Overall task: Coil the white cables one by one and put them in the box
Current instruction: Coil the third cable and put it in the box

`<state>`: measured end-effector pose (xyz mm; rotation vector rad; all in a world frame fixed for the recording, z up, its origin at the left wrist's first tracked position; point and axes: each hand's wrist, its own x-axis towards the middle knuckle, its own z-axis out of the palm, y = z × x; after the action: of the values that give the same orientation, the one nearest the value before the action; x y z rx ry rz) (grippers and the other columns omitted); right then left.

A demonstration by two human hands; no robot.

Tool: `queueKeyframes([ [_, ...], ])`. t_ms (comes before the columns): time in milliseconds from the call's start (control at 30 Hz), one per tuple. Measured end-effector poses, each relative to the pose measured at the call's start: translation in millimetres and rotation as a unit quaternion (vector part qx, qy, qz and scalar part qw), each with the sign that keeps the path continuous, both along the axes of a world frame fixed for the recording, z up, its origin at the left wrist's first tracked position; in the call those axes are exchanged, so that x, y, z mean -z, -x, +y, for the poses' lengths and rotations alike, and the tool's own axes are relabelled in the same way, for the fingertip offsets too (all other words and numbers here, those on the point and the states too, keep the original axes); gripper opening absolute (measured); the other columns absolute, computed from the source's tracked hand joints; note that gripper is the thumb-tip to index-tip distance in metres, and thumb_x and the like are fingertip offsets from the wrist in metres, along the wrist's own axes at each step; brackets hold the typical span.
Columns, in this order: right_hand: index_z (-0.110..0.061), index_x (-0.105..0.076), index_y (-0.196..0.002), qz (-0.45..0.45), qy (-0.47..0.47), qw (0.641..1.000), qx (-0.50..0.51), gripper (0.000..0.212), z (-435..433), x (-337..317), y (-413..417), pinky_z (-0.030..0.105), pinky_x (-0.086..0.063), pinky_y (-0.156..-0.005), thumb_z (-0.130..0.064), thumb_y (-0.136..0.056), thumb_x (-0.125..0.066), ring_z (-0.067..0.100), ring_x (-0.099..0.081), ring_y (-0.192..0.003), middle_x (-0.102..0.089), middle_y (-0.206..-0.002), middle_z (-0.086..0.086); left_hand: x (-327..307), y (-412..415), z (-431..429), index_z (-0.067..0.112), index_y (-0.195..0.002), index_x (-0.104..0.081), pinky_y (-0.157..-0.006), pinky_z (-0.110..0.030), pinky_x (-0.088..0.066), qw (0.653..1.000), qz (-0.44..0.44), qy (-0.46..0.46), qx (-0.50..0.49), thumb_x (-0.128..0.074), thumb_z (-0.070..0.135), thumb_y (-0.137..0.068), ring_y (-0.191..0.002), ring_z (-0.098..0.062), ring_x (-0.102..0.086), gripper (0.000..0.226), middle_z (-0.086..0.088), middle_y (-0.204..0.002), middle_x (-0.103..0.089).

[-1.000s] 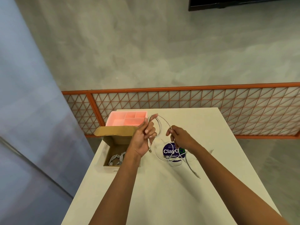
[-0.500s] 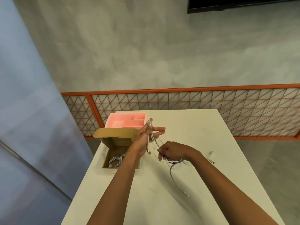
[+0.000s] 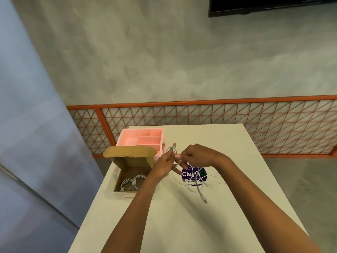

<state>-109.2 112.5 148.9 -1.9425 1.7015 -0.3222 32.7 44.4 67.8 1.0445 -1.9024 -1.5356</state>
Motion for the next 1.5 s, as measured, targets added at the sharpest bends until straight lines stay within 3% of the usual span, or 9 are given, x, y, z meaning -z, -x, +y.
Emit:
queueKeyframes([
  [67,-0.015,-0.061,-0.063,-0.013,0.031,0.999,0.015,0.046,-1.4,-7.9,6.2,0.014,-0.032,-0.050,-0.041,-0.098,-0.044,0.003,-0.042,-0.043,-0.045,-0.046,-0.008,-0.9,-0.7,2.6,0.022,-0.137,-0.039,-0.055,-0.028,-0.052,1.000,-0.024,-0.006,0.009,-0.031,0.029,-0.104,-0.055,-0.012,-0.061,0.035,-0.009,-0.076,-0.066],
  [167,-0.014,-0.063,-0.069,-0.049,0.070,0.996,0.023,0.036,-2.1,-19.3,13.9,0.009,-0.032,-0.048,-0.037,-0.094,-0.053,-0.004,-0.044,-0.044,-0.048,-0.045,-0.013,3.3,-4.7,2.1,0.013,-0.128,-0.050,-0.071,-0.038,-0.050,0.998,-0.034,-0.033,0.030,-0.027,0.030,-0.105,-0.041,-0.009,-0.041,0.037,0.001,-0.053,-0.056],
  [567,-0.012,-0.069,-0.074,-0.203,0.184,0.954,0.125,0.026,-17.7,0.5,31.3,0.012,-0.033,-0.052,-0.031,-0.089,-0.062,0.006,-0.039,-0.054,-0.050,-0.059,-0.006,-16.3,-7.1,9.7,0.009,-0.133,-0.051,-0.049,-0.020,-0.022,0.923,0.239,-0.267,0.141,-0.027,0.034,-0.102,-0.040,-0.002,-0.015,0.047,0.010,-0.048,-0.025],
  [733,-0.012,-0.073,-0.077,-0.257,0.171,0.938,0.156,0.024,-19.9,16.0,32.8,0.012,-0.037,-0.064,-0.030,-0.089,-0.062,-0.001,-0.049,-0.063,-0.060,-0.067,-0.010,-20.5,-6.3,9.0,0.015,-0.081,-0.063,-0.043,-0.016,-0.023,0.897,0.290,-0.292,0.162,-0.069,0.045,-0.081,-0.035,0.000,-0.019,0.030,0.013,-0.045,-0.029],
  [867,-0.013,-0.074,-0.084,-0.294,0.115,0.939,0.134,0.023,-13.0,19.6,33.6,0.015,-0.040,-0.082,-0.029,-0.092,-0.058,-0.006,-0.060,-0.083,-0.069,-0.081,-0.014,-20.4,-8.3,7.5,0.019,-0.068,-0.054,-0.042,-0.017,-0.022,0.867,0.316,-0.340,0.181,-0.072,0.040,-0.080,-0.038,-0.006,-0.012,0.030,0.010,-0.048,-0.021],
  [967,-0.017,-0.073,-0.090,-0.321,0.034,0.939,0.119,0.034,-4.6,21.4,29.3,0.010,-0.031,-0.053,-0.037,-0.097,-0.046,0.002,-0.040,-0.052,-0.045,-0.048,-0.015,-21.1,-8.9,4.5,0.019,-0.068,-0.053,-0.041,-0.017,-0.024,0.839,0.353,-0.370,0.188,-0.055,0.035,-0.093,-0.038,-0.006,-0.014,0.029,0.009,-0.050,-0.020],
  [1033,-0.020,-0.073,-0.090,-0.354,-0.026,0.931,0.084,0.045,-0.8,27.7,27.3,0.018,-0.020,-0.050,-0.048,-0.097,-0.037,0.011,-0.019,-0.055,-0.023,-0.056,-0.006,-21.4,-8.8,2.0,0.018,-0.068,-0.053,-0.041,-0.016,-0.026,0.829,0.367,-0.381,0.184,-0.035,0.033,-0.098,-0.038,-0.006,-0.014,0.038,0.009,-0.050,-0.020],
  [1333,-0.014,-0.047,-0.078,-0.396,0.001,0.912,0.106,0.036,-7.0,35.6,18.0,0.017,-0.026,-0.047,-0.039,-0.102,-0.034,0.008,-0.029,-0.048,-0.062,-0.072,-0.001,-21.7,0.9,2.7,0.014,-0.070,-0.043,-0.053,-0.019,-0.046,0.893,0.333,-0.301,0.022,-0.032,0.031,-0.100,-0.041,-0.004,-0.032,0.036,0.010,-0.046,-0.026],
  [1500,-0.019,-0.041,-0.072,-0.358,0.034,0.917,0.172,0.039,-15.4,40.0,8.4,0.022,-0.023,-0.049,-0.042,-0.101,-0.031,0.006,-0.028,-0.048,-0.040,-0.057,-0.005,-24.5,6.0,4.8,0.013,-0.071,-0.042,-0.052,-0.019,-0.042,0.892,0.340,-0.298,-0.019,-0.028,0.032,-0.103,-0.041,-0.005,-0.029,0.040,0.009,-0.045,-0.027],
])
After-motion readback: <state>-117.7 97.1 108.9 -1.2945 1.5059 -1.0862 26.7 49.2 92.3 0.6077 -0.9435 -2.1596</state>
